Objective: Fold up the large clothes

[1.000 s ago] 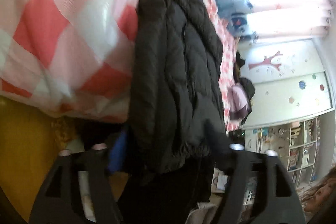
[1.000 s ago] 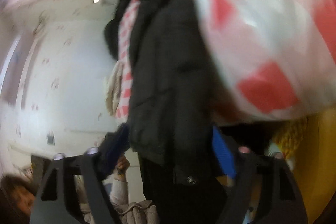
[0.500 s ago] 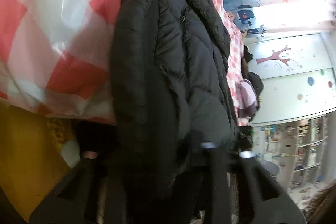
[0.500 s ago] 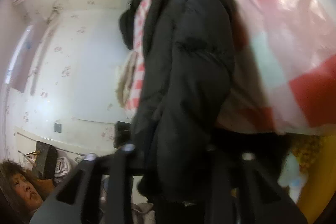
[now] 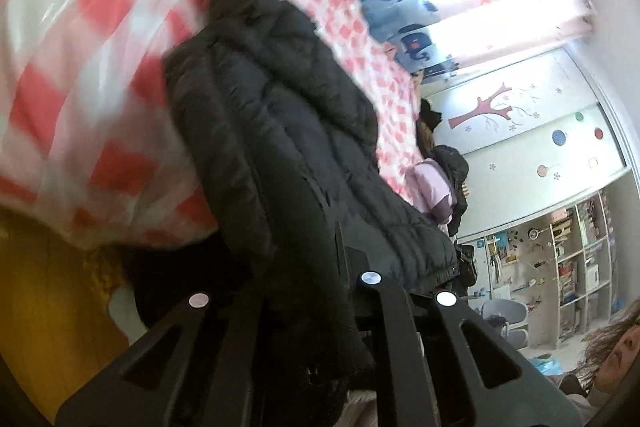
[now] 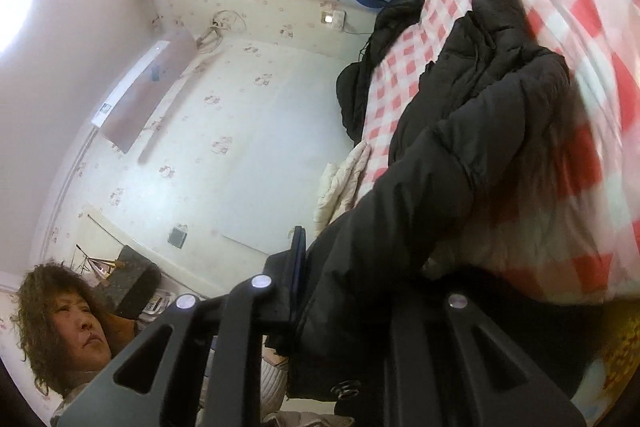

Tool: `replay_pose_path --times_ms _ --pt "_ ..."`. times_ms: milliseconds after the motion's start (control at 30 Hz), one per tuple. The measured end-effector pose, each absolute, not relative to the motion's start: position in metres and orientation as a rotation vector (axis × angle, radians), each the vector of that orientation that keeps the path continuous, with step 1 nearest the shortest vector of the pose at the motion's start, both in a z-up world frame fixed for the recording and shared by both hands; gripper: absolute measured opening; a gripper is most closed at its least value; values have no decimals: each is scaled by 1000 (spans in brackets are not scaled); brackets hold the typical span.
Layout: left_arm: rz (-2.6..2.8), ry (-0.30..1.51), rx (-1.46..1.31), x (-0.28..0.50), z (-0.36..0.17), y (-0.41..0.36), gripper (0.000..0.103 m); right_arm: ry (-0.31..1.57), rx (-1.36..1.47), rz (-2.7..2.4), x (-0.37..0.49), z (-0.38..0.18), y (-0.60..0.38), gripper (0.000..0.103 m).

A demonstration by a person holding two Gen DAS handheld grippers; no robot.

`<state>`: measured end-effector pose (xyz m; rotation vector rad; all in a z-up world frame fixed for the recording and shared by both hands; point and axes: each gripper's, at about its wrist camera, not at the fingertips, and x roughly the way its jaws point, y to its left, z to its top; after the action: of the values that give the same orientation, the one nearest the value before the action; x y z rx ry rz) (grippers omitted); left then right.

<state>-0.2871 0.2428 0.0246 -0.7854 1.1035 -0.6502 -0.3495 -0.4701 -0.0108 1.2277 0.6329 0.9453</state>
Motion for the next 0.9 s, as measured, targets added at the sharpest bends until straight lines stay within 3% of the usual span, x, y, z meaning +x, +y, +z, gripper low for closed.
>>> replay_pose_path --times_ms 167,400,600,900 --pt "-648 1109 -874 -286 2 251 7 638 1296 941 -350 -28 -472 17" --pt "-697 910 -896 -236 72 245 7 516 1257 1002 -295 25 -476 17" --pt "-677 787 -945 -147 119 241 7 448 1230 995 -224 65 -485 17" --pt "-552 762 -992 -3 121 230 7 459 1242 872 -94 78 -493 17"
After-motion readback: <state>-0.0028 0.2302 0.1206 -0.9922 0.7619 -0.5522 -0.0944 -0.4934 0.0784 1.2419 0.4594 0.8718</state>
